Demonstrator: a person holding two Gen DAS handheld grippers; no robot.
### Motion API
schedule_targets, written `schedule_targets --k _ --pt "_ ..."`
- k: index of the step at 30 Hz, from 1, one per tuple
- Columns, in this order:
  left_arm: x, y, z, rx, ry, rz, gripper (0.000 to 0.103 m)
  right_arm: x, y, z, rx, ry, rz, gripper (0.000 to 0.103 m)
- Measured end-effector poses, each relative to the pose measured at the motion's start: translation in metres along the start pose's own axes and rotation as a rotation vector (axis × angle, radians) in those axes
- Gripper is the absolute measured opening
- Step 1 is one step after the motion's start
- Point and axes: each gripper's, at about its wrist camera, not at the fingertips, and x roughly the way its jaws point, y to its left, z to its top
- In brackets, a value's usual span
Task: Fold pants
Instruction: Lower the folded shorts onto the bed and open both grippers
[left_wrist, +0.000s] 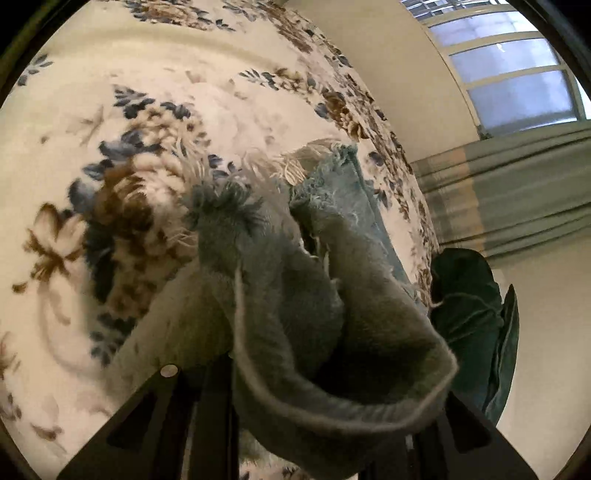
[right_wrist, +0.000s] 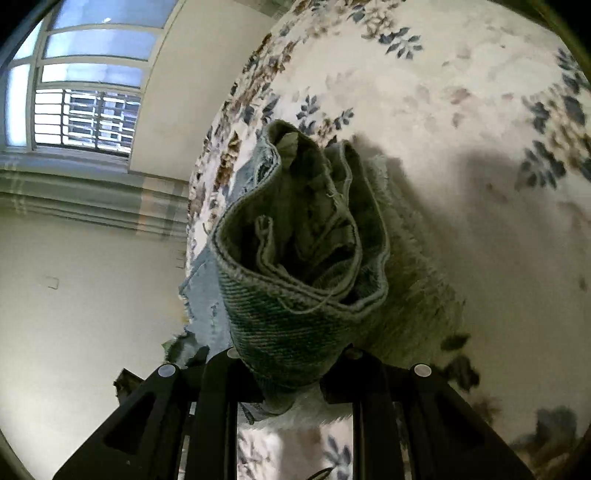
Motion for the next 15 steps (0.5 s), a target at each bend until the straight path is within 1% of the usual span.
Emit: schedule_targets --k 1,2,3,5,6,7,8,9,10,11,12,13,14,15 --pt "-0.004 -0.001 -0.002 0.005 -0.001 -0.002 0.020 -0.002 0.003 -0.001 -0.010 -0.003 -0.007 0.020" --pt "-0.006 -0.002 -0.002 0.019 0.003 0.012 0.023 -0.001 0.001 -0.001 -0.010 0.005 -0.021 0.021" --pt "0.001 -0.005 0.004 0.035 0.013 0.048 0.023 0.000 -0.006 -0.005 -0.003 0.025 -0.041 0.024" --pt "0.008 -0.008 0.009 0.044 0.051 0.100 0.024 0.005 -0.014 -0.004 0.026 0.065 -0.093 0.034" --pt "0.008 -0.013 0.009 0.049 0.060 0.120 0.025 0.004 -0.014 -0.004 0.025 0.072 -0.120 0.040" --pt "0.007 -0.016 0.008 0.064 0.064 0.148 0.028 0.002 -0.011 -0.004 0.008 0.076 -0.147 0.043" --pt "0.003 -0.024 0.007 0.108 0.059 0.210 0.036 -0.002 -0.006 -0.005 -0.028 0.072 -0.191 0.045" --pt "-0.001 -0.031 0.004 0.152 0.046 0.258 0.041 -0.006 -0.002 -0.007 -0.059 0.067 -0.226 0.048" --pt "-0.006 -0.038 0.001 0.195 0.034 0.299 0.053 -0.011 0.004 -0.009 -0.097 0.060 -0.272 0.053" --pt "-0.015 -0.049 -0.003 0.260 0.008 0.357 0.073 -0.016 0.013 -0.013 -0.150 0.052 -0.337 0.056" --pt "-0.021 -0.056 -0.007 0.300 -0.013 0.397 0.081 -0.021 0.021 -0.017 -0.193 0.045 -0.382 0.062" --pt "-0.031 -0.067 -0.013 0.367 -0.046 0.455 0.087 -0.031 0.031 -0.028 -0.270 0.024 -0.439 0.067" --pt "-0.039 -0.073 -0.018 0.411 -0.065 0.484 0.087 -0.036 0.043 -0.033 -0.327 0.010 -0.478 0.071" --pt "-0.048 -0.080 -0.025 0.457 -0.085 0.521 0.087 -0.044 0.055 -0.040 -0.380 -0.002 -0.521 0.082"
